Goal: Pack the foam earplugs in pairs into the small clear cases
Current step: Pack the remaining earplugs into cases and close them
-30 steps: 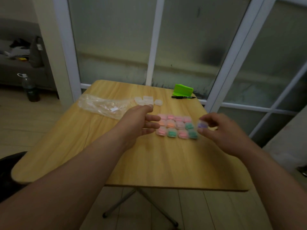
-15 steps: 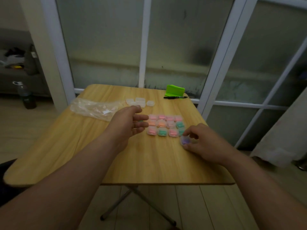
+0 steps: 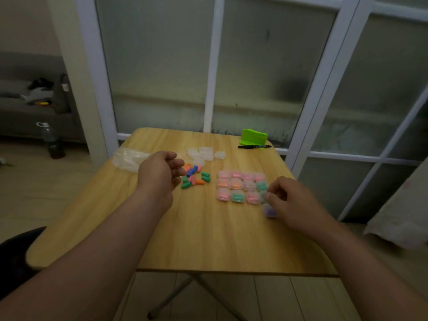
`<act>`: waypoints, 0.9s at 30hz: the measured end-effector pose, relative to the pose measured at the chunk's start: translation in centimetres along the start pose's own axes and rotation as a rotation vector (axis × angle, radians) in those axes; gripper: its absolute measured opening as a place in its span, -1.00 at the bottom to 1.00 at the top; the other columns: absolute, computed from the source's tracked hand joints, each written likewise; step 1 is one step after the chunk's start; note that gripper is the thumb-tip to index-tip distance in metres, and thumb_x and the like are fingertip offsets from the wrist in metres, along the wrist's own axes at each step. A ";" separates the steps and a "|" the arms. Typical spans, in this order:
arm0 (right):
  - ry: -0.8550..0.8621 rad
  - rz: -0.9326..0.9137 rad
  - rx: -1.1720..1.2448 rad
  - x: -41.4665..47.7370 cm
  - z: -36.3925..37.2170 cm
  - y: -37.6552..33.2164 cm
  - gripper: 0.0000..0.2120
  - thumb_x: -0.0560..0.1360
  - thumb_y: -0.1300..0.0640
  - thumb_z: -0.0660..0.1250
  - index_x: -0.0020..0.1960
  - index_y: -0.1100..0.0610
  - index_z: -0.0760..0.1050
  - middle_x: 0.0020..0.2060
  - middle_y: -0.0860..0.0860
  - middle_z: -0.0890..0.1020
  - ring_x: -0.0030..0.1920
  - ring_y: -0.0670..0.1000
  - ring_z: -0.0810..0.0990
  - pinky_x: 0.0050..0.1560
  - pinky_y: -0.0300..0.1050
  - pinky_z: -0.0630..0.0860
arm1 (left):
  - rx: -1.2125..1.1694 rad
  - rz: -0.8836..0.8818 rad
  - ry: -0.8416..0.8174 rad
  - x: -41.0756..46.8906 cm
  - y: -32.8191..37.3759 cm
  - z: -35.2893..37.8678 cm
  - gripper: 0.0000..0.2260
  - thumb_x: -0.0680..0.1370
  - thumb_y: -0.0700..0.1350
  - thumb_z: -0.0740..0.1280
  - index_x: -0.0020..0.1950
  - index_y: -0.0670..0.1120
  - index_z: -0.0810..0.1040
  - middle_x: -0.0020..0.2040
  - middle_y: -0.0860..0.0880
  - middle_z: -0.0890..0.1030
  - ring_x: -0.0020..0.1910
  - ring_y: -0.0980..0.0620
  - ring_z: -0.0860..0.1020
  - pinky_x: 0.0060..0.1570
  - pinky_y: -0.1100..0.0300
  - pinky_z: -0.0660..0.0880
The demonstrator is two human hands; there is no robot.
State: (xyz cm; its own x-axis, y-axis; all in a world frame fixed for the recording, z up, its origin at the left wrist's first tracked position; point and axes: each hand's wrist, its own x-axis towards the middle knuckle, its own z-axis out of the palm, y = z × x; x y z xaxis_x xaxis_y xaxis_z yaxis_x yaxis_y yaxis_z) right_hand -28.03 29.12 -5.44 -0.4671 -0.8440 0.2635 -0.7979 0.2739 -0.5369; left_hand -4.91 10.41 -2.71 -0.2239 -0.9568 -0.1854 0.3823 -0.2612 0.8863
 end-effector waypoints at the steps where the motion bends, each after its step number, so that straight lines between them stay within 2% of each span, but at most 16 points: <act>1: 0.008 -0.012 0.006 0.2 0.3 -0.3 -0.93 0.63 -0.04 0.41 -0.02 -0.11 0.56 -0.12 -0.10 0.60 -0.16 -0.09 0.59 -0.19 -0.12 0.52 | -0.006 0.004 0.012 0.2 0.2 -0.2 -0.87 0.65 -0.18 0.21 0.01 -0.13 0.54 -0.34 -0.05 0.57 -0.42 0.02 0.48 -0.39 0.18 0.35; 4: 0.018 -0.032 0.031 0.9 1.2 -1.5 -0.89 0.63 0.01 0.42 -0.07 -0.09 0.56 -0.17 -0.11 0.61 -0.21 -0.08 0.60 -0.22 -0.11 0.53 | 0.000 -0.006 0.011 0.5 0.4 -0.5 -0.85 0.65 -0.16 0.20 -0.10 -0.07 0.47 -0.39 -0.02 0.49 -0.47 0.04 0.42 -0.46 0.21 0.29; 10: 0.030 -0.050 0.030 3.9 3.5 -5.3 -0.95 0.64 0.02 0.40 -0.01 -0.10 0.60 -0.10 -0.17 0.64 -0.08 -0.19 0.58 -0.15 -0.18 0.46 | 0.008 -0.023 -0.016 2.1 1.1 -1.2 -0.69 0.71 0.00 0.19 -0.24 0.01 0.37 -0.41 0.00 0.44 -0.48 0.04 0.36 -0.45 0.19 0.23; 14: 0.065 -0.065 0.018 9.4 4.6 -6.8 -0.93 0.63 0.07 0.40 -0.03 -0.06 0.61 -0.12 -0.18 0.66 -0.06 -0.15 0.60 -0.15 -0.23 0.44 | 0.012 -0.005 -0.050 4.0 2.5 -1.0 -0.59 0.72 0.11 0.20 -0.30 0.03 0.35 -0.44 0.01 0.34 -0.49 0.06 0.30 -0.49 0.20 0.17; 17: 0.051 -0.073 -0.105 14.5 5.5 -6.4 -0.96 0.61 0.09 0.42 0.05 -0.01 0.63 -0.07 -0.13 0.66 0.01 -0.04 0.62 -0.08 -0.13 0.44 | 0.075 0.028 -0.129 5.3 2.6 -1.0 -0.73 0.73 0.00 0.22 -0.13 -0.04 0.49 -0.39 0.01 0.38 -0.49 0.08 0.30 -0.56 0.24 0.18; 19: 0.028 -0.056 -0.173 17.3 6.4 -5.8 -0.84 0.60 0.09 0.43 0.17 0.03 0.65 0.05 -0.04 0.69 0.11 0.03 0.64 0.06 -0.06 0.53 | 0.150 0.067 -0.165 5.6 2.5 -1.0 -0.87 0.71 -0.13 0.23 0.09 -0.09 0.57 -0.33 -0.01 0.48 -0.47 0.10 0.37 -0.57 0.28 0.25; 20: 0.009 -0.056 -0.217 18.6 7.0 -5.5 -0.77 0.58 0.09 0.44 0.23 0.04 0.65 0.13 0.00 0.70 0.17 0.06 0.64 0.14 -0.02 0.56 | 0.171 0.085 -0.177 5.9 2.5 -1.0 -0.87 0.70 -0.16 0.24 0.16 -0.09 0.57 -0.28 -0.02 0.52 -0.45 0.09 0.40 -0.57 0.29 0.27; 24: -0.136 -0.025 -0.379 22.4 9.1 -5.2 -0.55 0.57 0.03 0.43 0.45 0.02 0.54 0.37 0.08 0.61 0.37 0.15 0.56 0.33 0.02 0.53 | 0.139 0.070 -0.176 7.0 2.8 -1.3 -0.87 0.68 -0.14 0.29 0.18 -0.11 0.59 -0.21 -0.06 0.56 -0.42 0.08 0.43 -0.56 0.29 0.27; 27: -0.190 0.014 -0.453 23.3 10.3 -5.2 -0.56 0.63 -0.02 0.33 0.49 0.02 0.50 0.43 0.08 0.58 0.42 0.15 0.55 0.37 0.00 0.52 | 0.118 0.059 -0.177 7.3 2.9 -1.4 -0.86 0.67 -0.13 0.31 0.18 -0.13 0.59 -0.21 -0.06 0.56 -0.42 0.08 0.42 -0.57 0.29 0.25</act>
State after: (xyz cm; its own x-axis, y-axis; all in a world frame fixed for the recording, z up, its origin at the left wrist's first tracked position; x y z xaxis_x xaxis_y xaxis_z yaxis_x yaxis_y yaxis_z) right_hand -30.82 3.29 -4.78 -0.4347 -0.8965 0.0853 -0.8973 0.4231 -0.1259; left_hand -4.17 2.53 -2.11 -0.3619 -0.9300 -0.0640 0.2938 -0.1790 0.9390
